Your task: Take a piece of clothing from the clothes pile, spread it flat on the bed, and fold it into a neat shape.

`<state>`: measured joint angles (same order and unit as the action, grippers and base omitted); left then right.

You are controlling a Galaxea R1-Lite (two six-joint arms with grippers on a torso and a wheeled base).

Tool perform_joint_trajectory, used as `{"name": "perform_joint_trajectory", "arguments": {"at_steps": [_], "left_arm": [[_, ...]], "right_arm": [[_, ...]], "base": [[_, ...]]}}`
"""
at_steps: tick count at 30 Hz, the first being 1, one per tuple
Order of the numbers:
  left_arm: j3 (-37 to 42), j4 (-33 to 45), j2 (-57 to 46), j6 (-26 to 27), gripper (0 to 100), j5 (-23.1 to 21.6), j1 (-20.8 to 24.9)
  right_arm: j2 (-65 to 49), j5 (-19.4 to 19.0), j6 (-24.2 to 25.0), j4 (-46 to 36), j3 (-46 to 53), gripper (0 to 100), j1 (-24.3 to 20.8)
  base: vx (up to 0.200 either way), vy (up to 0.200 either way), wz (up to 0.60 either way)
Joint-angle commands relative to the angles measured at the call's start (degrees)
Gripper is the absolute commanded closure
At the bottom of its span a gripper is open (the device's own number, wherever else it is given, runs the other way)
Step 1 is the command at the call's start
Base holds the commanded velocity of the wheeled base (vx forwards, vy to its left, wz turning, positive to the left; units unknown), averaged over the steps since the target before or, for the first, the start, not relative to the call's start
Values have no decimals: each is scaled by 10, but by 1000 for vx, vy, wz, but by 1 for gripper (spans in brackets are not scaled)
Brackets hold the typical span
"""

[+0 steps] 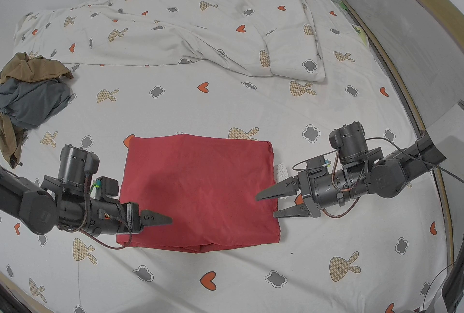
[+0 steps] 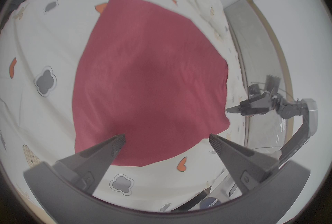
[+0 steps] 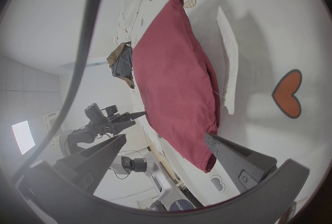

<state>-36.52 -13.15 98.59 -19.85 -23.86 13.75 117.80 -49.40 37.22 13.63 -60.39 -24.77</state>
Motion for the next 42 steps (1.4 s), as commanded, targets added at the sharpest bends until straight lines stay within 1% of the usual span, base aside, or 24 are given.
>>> {"name": "perform_joint_trajectory", "arguments": {"at_steps": [1, 2, 3, 4, 6, 7, 9, 12, 17, 21, 24, 33, 36, 38, 42], "left_arm": [[-4, 1, -145, -43, 0, -2, -5], [-6, 2, -175, -46, 0, -1, -5], [-7, 2, -179, -46, 0, -1, -5], [-7, 4, -234, -46, 0, -1, -7], [-8, 5, -270, -46, 0, -1, -7], [-15, 6, -308, -46, 0, -2, -10], [-21, 7, -338, -46, 0, -2, -14], [-21, 7, -353, -47, 0, -2, -14], [-27, 7, -355, -47, 0, -1, -14], [-36, 6, -357, -46, 0, 0, -14], [-35, 5, -356, -44, 0, 0, -14], [-27, 4, -350, -42, 0, -1, -14], [-25, 3, -350, -41, 0, -1, -14], [-22, 2, -348, -41, 0, -1, -14], [-22, 3, -345, -40, 0, -1, -14]], "right_arm": [[-19, 0, -2, 2, -4, 0, 31], [-16, 0, -2, 2, -8, 0, 36], [-16, 0, -2, 2, -9, 0, 37], [-13, 0, -3, 2, -17, 0, 47], [-6, 0, -4, 2, -27, 0, 53], [11, 0, -4, 2, -40, 0, 60], [33, 0, -3, 2, -53, 0, 60], [53, 1, -4, 2, -66, 0, 57], [72, 1, -10, 2, -75, 0, 57], [94, 0, -50, 3, -76, 0, 53], [103, -1, -69, 3, -82, 0, 46], [104, -3, -65, 2, -94, 0, 15], [103, -3, -65, 2, -94, 0, 12], [104, -3, -63, 2, -103, 0, -4], [105, -3, -62, 2, -113, 0, -13]], "base": [[0, 0, 0], [0, 0, 0], [0, 0, 0], [0, 0, 0], [0, 0, 0], [0, 0, 0], [0, 0, 0], [0, 0, 0], [0, 0, 0], [0, 0, 0], [0, 0, 0], [0, 0, 0], [0, 0, 0], [0, 0, 0], [0, 0, 0]]}}
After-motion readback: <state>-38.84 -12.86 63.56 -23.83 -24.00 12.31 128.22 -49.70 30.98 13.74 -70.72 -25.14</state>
